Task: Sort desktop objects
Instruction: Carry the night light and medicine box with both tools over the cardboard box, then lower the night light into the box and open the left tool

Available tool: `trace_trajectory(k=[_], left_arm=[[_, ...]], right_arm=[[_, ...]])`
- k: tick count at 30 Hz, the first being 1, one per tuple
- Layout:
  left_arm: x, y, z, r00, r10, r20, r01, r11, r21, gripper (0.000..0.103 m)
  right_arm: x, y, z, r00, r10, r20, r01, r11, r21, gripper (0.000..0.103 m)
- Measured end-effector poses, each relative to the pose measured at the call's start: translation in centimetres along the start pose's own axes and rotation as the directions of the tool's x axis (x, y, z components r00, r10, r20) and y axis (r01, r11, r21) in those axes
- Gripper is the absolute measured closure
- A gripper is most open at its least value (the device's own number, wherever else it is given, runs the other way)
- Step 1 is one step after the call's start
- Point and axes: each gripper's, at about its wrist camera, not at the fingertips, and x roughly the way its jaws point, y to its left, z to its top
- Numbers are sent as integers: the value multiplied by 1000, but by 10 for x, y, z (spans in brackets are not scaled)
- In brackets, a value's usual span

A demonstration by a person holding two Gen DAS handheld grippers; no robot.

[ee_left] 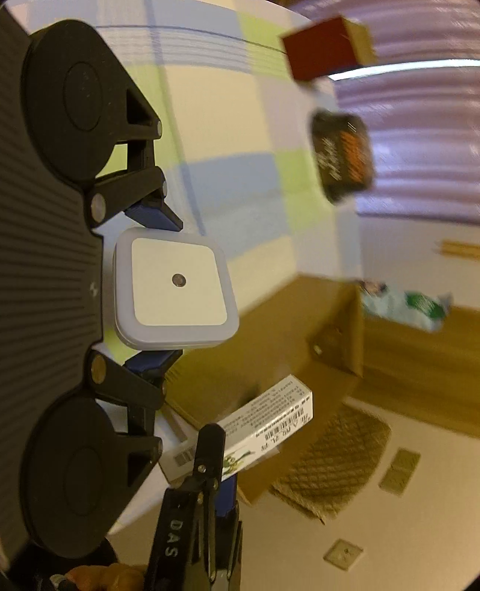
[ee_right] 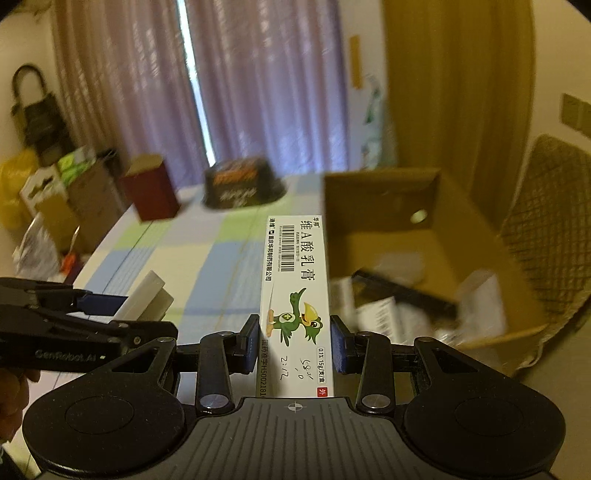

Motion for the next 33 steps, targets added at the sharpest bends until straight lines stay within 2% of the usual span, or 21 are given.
trace_trajectory(k=[7,14,23,33], left_arm=[[15,-56,51,996,-74,51,70,995,72,42],[48,-99,76,993,-111,31,106,985,138,42],[87,-123,81,992,-126,-16,127,977,174,42],[103,-123,78,996,-89,-29,93,981,172,42]], right_arm=[[-12,-54,32,996,-75,40,74,997,26,66],[-4,-99,44,993,-115,38,113,992,55,66],[9,-133,36,992,-124,4,123,988,89,66],[22,-140,33,992,-122,-20,123,988,88,66]])
